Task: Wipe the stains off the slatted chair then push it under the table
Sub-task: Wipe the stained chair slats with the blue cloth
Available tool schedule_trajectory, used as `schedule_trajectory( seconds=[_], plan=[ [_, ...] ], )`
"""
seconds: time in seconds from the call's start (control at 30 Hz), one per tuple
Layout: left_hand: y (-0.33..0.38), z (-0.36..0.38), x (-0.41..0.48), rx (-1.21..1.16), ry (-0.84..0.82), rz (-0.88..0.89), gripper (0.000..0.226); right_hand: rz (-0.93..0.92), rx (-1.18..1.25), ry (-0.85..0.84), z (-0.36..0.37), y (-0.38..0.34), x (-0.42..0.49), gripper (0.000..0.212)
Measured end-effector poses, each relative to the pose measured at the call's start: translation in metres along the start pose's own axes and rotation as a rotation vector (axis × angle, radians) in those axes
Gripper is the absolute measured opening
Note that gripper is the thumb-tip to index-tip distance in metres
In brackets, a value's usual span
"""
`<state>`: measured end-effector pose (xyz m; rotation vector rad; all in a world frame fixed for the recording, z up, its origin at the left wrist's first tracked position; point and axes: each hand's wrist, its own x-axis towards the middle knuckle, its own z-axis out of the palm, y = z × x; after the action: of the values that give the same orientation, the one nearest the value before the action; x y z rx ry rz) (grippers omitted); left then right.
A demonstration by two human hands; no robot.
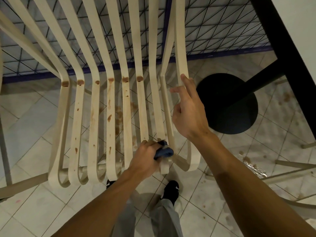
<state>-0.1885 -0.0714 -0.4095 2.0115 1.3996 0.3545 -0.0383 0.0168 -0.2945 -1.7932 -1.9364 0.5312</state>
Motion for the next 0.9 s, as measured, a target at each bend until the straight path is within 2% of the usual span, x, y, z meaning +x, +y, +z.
schedule_trajectory(
  seconds=[0.07, 0.2, 0.4, 0.53, 0.7, 0.9],
  plan=[
    [0.000, 0.004, -0.010, -0.017, -0.060, 0.058, 0.026, 0.001, 0.004, -0.006, -0.001, -0.001, 0.000, 0.047],
    [0.009, 0.016, -0.042, -0.081, -0.064, 0.072, 0.025, 0.010, 0.021, -0.015, -0.002, -0.001, 0.000, 0.045],
    [0.005, 0.046, -0.067, 0.150, -0.230, 0.118, 0.041, 0.030, 0.016, -0.018, -0.003, -0.002, -0.001, 0.047],
    [0.001, 0.048, -0.063, 0.116, -0.173, 0.108, 0.041, 0.028, 0.023, -0.010, -0.002, -0.003, -0.001, 0.046],
    [-0.004, 0.045, -0.058, 0.015, -0.125, 0.118, 0.030, 0.034, 0.020, -0.010, -0.001, -0.002, -0.001, 0.047],
    [0.003, 0.034, -0.051, -0.040, -0.026, 0.083, 0.040, 0.025, -0.002, -0.007, 0.000, 0.000, -0.002, 0.050]
  ],
)
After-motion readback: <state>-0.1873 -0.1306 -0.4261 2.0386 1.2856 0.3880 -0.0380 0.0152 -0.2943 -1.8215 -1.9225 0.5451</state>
